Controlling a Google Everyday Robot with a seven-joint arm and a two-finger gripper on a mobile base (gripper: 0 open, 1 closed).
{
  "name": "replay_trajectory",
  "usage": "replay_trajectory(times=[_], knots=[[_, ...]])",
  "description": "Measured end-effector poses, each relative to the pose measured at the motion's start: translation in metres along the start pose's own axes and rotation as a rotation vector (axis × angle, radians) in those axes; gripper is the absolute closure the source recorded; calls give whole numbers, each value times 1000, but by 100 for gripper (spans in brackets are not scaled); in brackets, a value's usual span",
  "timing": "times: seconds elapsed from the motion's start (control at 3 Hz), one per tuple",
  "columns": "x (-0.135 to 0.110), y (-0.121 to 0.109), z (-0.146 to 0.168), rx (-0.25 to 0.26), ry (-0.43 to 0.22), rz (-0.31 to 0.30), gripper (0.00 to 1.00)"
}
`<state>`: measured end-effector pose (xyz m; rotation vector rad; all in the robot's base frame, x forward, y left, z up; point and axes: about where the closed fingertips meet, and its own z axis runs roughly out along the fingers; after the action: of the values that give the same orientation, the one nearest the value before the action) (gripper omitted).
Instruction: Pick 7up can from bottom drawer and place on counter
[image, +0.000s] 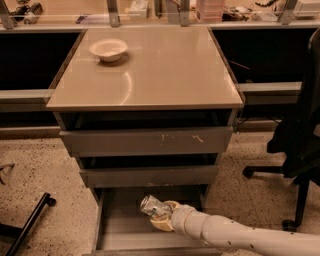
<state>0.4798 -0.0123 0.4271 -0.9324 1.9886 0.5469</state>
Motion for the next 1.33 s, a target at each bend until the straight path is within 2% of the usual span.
replay_trajectory(times=[0.33, 0.67, 1.0, 1.33], knots=[[-56, 43, -39, -8, -13, 27, 100], [-113, 79, -66, 13, -30, -9, 100], [-140, 75, -78, 47, -36, -77, 100], [-139, 75, -78, 47, -35, -77, 100]])
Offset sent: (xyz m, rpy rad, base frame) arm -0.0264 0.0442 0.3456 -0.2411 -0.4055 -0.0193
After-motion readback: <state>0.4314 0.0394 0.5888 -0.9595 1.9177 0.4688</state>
